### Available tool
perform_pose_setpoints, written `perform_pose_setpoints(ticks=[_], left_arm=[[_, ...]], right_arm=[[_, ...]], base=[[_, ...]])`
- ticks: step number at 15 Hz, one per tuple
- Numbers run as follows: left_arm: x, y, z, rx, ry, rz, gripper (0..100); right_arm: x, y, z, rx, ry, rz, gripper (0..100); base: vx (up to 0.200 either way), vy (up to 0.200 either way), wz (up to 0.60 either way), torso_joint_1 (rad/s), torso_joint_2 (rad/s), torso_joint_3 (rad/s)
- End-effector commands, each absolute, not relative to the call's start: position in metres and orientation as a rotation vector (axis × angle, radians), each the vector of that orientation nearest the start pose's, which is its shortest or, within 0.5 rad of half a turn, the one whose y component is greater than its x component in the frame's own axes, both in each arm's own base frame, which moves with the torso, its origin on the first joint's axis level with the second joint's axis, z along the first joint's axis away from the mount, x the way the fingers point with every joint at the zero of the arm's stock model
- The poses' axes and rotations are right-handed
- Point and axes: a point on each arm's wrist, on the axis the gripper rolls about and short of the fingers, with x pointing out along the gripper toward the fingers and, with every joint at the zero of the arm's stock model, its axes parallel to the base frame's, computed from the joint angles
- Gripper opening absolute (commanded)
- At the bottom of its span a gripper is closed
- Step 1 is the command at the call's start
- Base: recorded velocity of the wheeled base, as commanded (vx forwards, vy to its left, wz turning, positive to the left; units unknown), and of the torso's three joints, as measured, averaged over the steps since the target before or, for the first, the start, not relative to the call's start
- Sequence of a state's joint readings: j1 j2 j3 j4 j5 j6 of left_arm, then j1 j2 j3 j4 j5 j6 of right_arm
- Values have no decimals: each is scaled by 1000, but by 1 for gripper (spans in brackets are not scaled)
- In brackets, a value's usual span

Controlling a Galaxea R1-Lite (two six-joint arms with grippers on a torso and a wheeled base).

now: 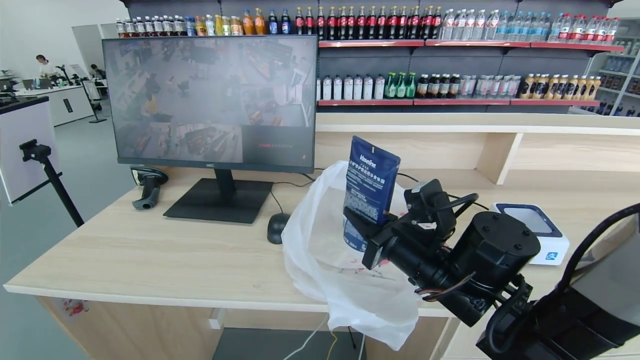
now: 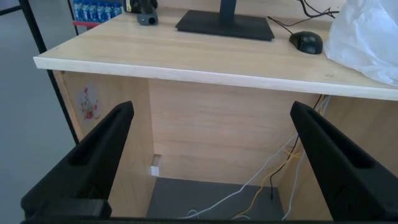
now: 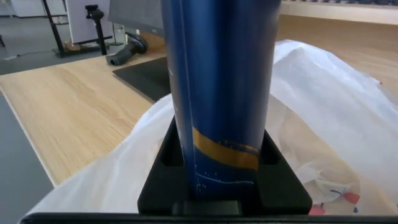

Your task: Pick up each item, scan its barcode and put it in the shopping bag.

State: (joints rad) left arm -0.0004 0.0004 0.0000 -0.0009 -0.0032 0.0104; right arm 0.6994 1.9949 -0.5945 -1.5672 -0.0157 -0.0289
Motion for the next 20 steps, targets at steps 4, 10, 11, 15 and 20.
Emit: perform_pose_setpoints(ticks=[4,10,11,15,20], left_arm=[[-23,0,76,11,-2,-3,100],[-23,0,76,11,-2,-3,100],[-23,0,76,11,-2,-3,100],[-23,0,76,11,-2,-3,100],[-23,0,76,9,-2,-3,100]], right_arm=[[264,213,110,27,-111,666,0],[263,212,97,28,-60,666,0],[263,212,97,28,-58,666,0],[261,211,93,20,-43,669,0],[260,211,89,14,-25,667,0]], base=[[0,0,0,0,0,0],[0,0,0,0,0,0],[0,0,0,0,0,0],[0,0,0,0,0,0],[0,0,0,0,0,0]])
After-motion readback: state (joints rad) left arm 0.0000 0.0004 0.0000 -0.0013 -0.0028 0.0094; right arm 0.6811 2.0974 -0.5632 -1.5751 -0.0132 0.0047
